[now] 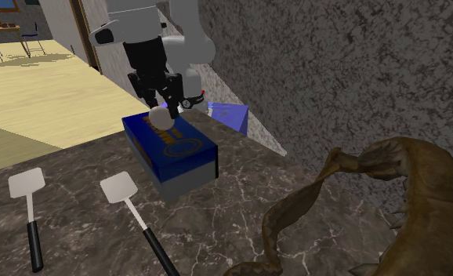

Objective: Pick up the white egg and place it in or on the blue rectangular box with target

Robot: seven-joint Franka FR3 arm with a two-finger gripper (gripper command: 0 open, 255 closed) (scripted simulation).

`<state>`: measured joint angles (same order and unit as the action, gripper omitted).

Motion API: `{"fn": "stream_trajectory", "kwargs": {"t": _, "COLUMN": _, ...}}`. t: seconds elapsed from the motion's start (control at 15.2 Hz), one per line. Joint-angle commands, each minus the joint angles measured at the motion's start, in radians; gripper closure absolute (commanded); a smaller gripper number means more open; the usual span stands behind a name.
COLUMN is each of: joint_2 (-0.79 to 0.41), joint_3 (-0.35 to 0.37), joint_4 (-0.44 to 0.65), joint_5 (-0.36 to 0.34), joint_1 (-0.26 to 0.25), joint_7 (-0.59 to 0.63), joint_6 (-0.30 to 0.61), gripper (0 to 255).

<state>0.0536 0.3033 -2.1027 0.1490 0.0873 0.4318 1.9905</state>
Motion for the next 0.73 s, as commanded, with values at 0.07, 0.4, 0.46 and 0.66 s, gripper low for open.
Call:
{"fn": "stream_trajectory", "kwargs": {"t": 0.07, "joint_2": -0.003, "joint_3": 0.001, "joint_4": -0.001, "joint_5": 0.000, "joint_1": -0.001, "joint_7": 0.000, "joint_6": 0.000, "gripper": 0}}
{"fn": "stream_trajectory", "kwargs": {"t": 0.4, "joint_2": 0.006, "joint_3": -0.002, "joint_4": 0.024, "joint_5": 0.001, "joint_1": 0.001, "joint_7": 0.000, "joint_6": -0.034, "gripper": 0}}
{"fn": "stream_trajectory", "kwargs": {"t": 0.46, "joint_2": 0.013, "joint_3": -0.004, "joint_4": 0.050, "joint_5": 0.000, "joint_1": 0.004, "joint_7": -0.001, "joint_6": -0.067, "gripper": 0}}
{"fn": "stream_trajectory", "kwargs": {"t": 0.66, "joint_2": 0.021, "joint_3": -0.009, "joint_4": 0.101, "joint_5": -0.001, "joint_1": 0.007, "joint_7": -0.001, "joint_6": -0.127, "gripper": 0}}
